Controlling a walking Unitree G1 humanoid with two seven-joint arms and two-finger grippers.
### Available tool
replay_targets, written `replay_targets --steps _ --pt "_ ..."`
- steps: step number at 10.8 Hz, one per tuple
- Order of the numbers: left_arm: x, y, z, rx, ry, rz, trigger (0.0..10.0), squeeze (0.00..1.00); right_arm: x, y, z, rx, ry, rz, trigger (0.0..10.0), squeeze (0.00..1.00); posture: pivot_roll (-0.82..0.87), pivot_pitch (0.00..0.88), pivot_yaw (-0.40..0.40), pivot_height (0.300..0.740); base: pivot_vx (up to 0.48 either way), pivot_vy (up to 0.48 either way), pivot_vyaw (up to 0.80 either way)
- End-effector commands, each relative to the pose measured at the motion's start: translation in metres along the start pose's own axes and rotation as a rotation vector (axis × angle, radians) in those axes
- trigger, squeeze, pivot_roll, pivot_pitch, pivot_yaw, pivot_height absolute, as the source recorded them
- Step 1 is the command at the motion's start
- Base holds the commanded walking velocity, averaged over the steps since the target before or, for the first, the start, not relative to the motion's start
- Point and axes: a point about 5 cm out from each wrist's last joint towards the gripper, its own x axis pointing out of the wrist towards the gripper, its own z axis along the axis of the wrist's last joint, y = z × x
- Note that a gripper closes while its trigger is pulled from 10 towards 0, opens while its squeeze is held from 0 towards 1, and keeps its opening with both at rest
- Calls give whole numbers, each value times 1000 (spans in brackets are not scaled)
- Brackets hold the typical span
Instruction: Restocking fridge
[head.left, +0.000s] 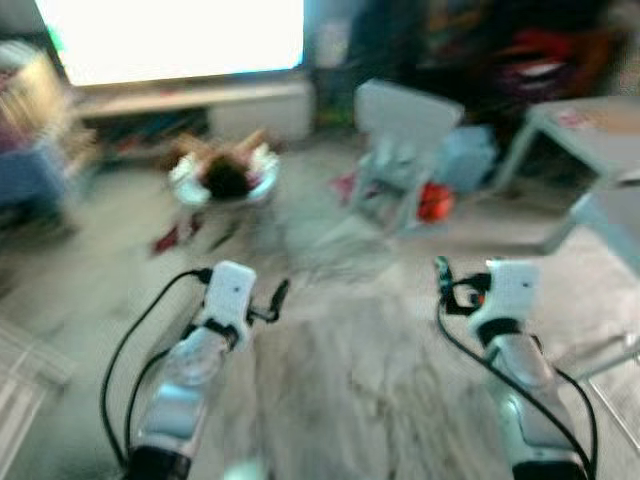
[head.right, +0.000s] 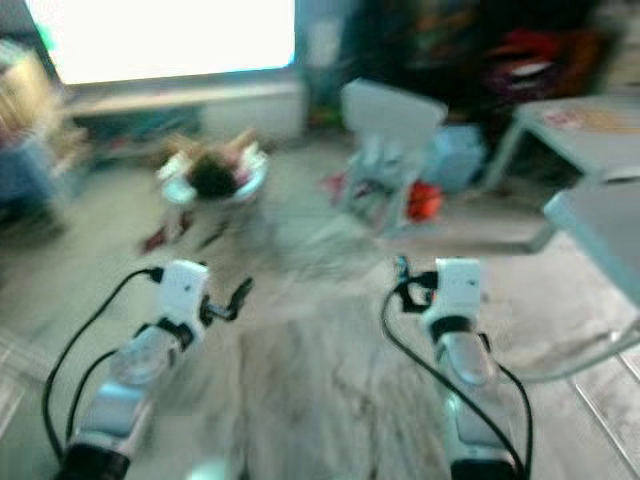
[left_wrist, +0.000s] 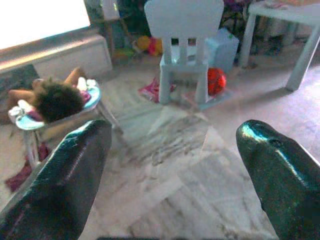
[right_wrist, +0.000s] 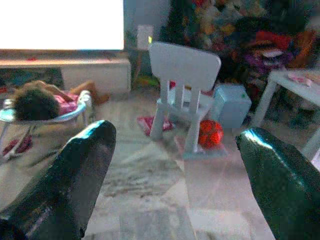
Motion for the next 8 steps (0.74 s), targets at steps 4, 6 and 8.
replay_targets --steps 4,6,8 --pt "2 0 3 -24 -13 3 10000 0 0 -3 3 -13 -3 0 10000 0 4 0 -29 740 0 0 -800" --pt "2 5 4 -23 -15 3 10000 0 -1 -3 2 -9 0 -3 10000 0 3 0 -26 740 0 0 -800" --pt "1 7 6 -32 -31 -14 10000 0 -3 -3 1 -6 3 -9 10000 0 2 0 -23 740 0 0 -800"
